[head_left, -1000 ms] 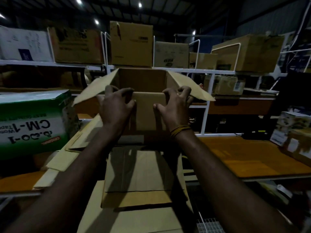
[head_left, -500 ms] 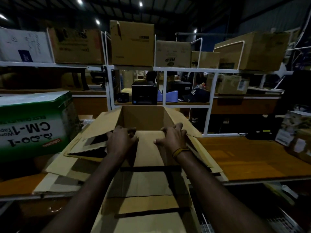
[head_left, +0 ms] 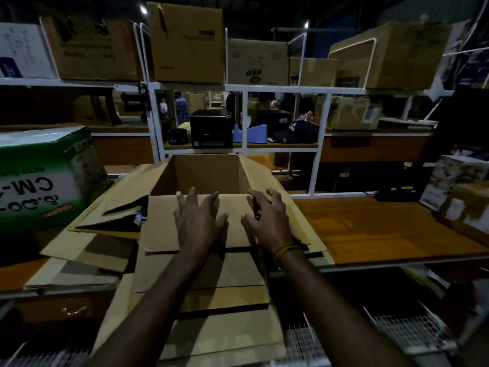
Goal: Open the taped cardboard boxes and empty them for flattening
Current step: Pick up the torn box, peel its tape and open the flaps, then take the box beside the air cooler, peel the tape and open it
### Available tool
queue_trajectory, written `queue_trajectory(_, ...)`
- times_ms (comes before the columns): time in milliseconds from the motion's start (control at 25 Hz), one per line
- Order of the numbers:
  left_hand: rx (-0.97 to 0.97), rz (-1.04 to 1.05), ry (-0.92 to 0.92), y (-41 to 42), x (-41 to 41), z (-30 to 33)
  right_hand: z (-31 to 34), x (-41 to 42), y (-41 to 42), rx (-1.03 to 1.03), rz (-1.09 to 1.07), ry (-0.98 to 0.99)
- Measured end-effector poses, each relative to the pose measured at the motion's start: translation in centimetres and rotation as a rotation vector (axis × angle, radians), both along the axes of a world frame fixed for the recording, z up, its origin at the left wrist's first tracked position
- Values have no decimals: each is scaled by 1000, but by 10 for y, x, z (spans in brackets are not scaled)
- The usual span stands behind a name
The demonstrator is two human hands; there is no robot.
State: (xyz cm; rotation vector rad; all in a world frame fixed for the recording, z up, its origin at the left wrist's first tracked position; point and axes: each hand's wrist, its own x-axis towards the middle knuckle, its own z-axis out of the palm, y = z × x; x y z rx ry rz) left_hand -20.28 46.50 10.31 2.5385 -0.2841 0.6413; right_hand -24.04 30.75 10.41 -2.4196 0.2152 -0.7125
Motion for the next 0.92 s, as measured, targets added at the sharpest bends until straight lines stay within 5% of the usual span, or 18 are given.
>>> queue_trajectory(920,84,-704,124,-477,-179,-85,-99,-247,-433,-15,-406,193)
